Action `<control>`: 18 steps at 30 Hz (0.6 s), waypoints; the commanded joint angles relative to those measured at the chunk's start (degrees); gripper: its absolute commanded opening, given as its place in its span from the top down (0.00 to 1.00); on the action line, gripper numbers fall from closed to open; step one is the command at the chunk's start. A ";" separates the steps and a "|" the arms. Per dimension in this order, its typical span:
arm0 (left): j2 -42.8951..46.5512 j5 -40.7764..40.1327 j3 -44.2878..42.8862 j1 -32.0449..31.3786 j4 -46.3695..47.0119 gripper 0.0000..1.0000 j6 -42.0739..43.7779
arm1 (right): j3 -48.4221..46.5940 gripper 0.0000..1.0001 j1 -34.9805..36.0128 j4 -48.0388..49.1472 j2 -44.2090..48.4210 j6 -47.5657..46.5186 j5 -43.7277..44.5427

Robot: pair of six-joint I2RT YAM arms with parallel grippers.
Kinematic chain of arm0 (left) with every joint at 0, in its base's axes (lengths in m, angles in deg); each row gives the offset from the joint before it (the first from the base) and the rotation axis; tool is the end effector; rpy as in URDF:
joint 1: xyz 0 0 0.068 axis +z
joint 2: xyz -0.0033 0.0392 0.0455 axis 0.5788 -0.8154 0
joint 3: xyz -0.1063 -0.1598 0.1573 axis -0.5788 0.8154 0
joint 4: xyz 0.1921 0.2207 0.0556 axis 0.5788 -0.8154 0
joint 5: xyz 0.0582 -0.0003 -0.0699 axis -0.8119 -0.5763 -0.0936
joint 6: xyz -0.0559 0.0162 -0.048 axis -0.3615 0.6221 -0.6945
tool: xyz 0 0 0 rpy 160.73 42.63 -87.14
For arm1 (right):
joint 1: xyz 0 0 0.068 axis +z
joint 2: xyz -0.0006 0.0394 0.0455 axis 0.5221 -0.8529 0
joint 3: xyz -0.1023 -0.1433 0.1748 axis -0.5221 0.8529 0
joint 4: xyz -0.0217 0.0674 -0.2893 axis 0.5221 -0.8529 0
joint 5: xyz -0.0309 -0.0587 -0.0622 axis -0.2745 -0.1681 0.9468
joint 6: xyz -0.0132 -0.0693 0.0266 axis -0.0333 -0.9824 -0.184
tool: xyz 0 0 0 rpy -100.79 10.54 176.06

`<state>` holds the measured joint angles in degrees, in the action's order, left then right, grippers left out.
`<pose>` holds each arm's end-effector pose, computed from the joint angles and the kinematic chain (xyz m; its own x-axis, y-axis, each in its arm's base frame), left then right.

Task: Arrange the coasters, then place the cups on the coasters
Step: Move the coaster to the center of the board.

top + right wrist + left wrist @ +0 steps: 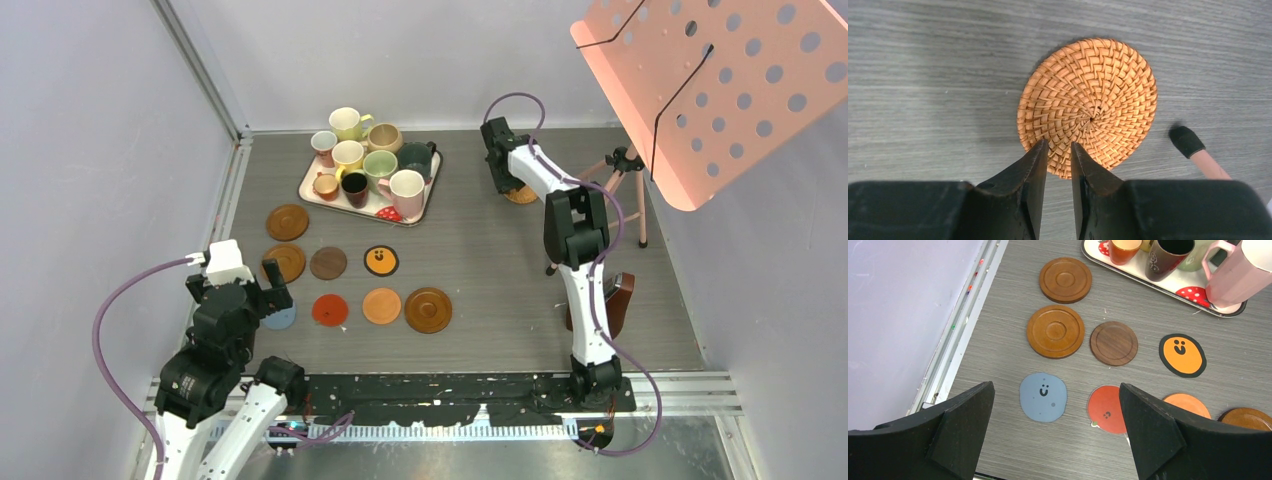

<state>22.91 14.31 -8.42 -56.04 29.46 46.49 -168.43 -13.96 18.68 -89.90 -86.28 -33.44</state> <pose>0.1287 -0.0132 0.3321 -0.3221 -0.1346 -0.9371 -0.2459 0.9678 -0.0545 0.5219 0.1400 0.1151 -0.8546 -0.2890 -0.4314 -0.1422 0.9293 -0.3408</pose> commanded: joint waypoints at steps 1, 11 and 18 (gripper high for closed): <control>0.61 -0.42 -0.05 -0.16 2.11 0.01 -0.56 | 5.09 0.68 0.76 -0.84 3.89 0.98 -6.86; 0.64 -0.64 0.03 -0.16 2.03 0.01 -0.55 | 23.03 0.65 8.34 7.10 14.65 6.34 -14.31; 0.78 -0.62 0.04 -0.16 2.13 0.01 -0.65 | 36.55 0.64 14.72 15.87 23.23 12.69 -18.81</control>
<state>22.98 14.29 -8.42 -56.04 29.46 46.46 -138.77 -2.07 29.63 -71.34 -79.12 -46.51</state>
